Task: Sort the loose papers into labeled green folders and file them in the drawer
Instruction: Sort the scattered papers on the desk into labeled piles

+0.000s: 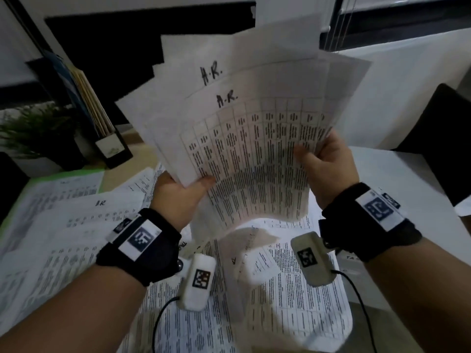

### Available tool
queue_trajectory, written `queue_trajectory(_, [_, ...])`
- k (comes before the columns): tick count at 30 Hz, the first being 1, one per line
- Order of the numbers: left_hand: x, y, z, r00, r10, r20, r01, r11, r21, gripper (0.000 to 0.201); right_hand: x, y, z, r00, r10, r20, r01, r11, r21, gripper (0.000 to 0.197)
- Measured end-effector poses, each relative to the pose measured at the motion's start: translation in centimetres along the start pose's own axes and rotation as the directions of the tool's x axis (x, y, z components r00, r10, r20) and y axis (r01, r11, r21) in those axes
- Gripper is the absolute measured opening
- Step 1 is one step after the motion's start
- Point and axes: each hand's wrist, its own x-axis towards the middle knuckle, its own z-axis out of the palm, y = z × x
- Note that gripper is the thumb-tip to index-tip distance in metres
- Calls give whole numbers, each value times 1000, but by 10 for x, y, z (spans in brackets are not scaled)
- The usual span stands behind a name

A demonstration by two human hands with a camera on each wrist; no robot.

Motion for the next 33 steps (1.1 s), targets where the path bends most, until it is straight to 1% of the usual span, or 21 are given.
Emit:
queue_trajectory(2, [3,5,-2,1000,-4,-8,4,1000,-11,27,-4,-5,1,999,-37,17,37,999,11,31])
queue_trajectory(4, [3,10,-5,1000,-16,-3,16,1000,-13,24,-6,-8,0,998,-62,17,60,993,105,35])
queue_trajectory(5, [4,12,-7,999,-31,8,31,999,-24,28,-6,-9,-2,997,-78,16,75,985,157,38])
queue_trajectory(6, [5,13,-9,999,-51,13,52,998,-40,40,-5,-9,-3,996,-88,28,81,979,189,41])
queue_trajectory(8, [9,14,-12,995,-98,23,99,992,-75,57,-2,-10,-2,994,-75,75,59,979,196,42])
queue_trajectory(10, [10,15,-13,994,-111,10,111,993,-46,50,3,-12,-1,994,-46,97,32,990,137,34])
queue_trajectory(12, [10,19,-14,995,-89,-41,86,995,-58,35,7,-17,-1,997,-53,62,46,993,110,29])
queue_trajectory(14, [10,27,-19,994,-44,-102,26,986,-166,34,10,-28,0,994,-110,5,108,982,158,25])
queue_trajectory(16, [10,25,-24,998,3,-55,-21,940,-339,54,10,-33,1,988,-157,-8,154,956,249,23])
queue_trajectory(17, [9,18,-25,1000,-6,-11,1,921,-390,66,9,-30,1,987,-158,18,148,953,266,31])
queue_trajectory(18, [7,11,-24,998,-54,35,64,918,-392,75,9,-23,2,990,-131,54,114,962,248,53])
queue_trajectory(19, [3,2,-23,988,-142,61,154,931,-331,79,6,-15,5,993,-69,96,47,976,214,79])
queue_trajectory(20, [-1,-7,-20,969,-232,83,246,942,-229,77,2,-5,7,990,11,140,-36,983,179,100])
queue_trajectory(21, [-4,-16,-16,948,-301,99,311,945,-103,71,-3,5,10,979,85,185,-114,982,152,109])
queue_trajectory(22, [-6,-25,-13,930,-347,122,348,937,17,62,-7,16,12,967,138,212,-166,979,120,110])
queue_trajectory(24, [-8,-33,-9,913,-372,166,340,921,189,51,-14,31,12,959,187,210,-202,978,49,102])
queue_trajectory(25, [-7,-34,-9,914,-369,170,334,920,205,48,-15,34,12,961,195,197,-203,979,23,98])
queue_trajectory(27, [-6,-25,-12,936,-328,130,314,942,115,45,-14,30,10,970,168,176,-174,984,22,96])
queue_trajectory(30, [-1,0,-20,985,-171,-12,171,985,-39,43,-14,11,12,988,50,149,-62,995,79,91])
queue_trajectory(31, [2,7,-22,992,-115,-54,112,991,-69,42,-13,5,12,991,0,130,-12,996,90,80])
queue_trajectory(33, [5,18,-23,993,-33,-110,18,991,-132,45,-10,-4,13,994,-53,97,41,992,122,36])
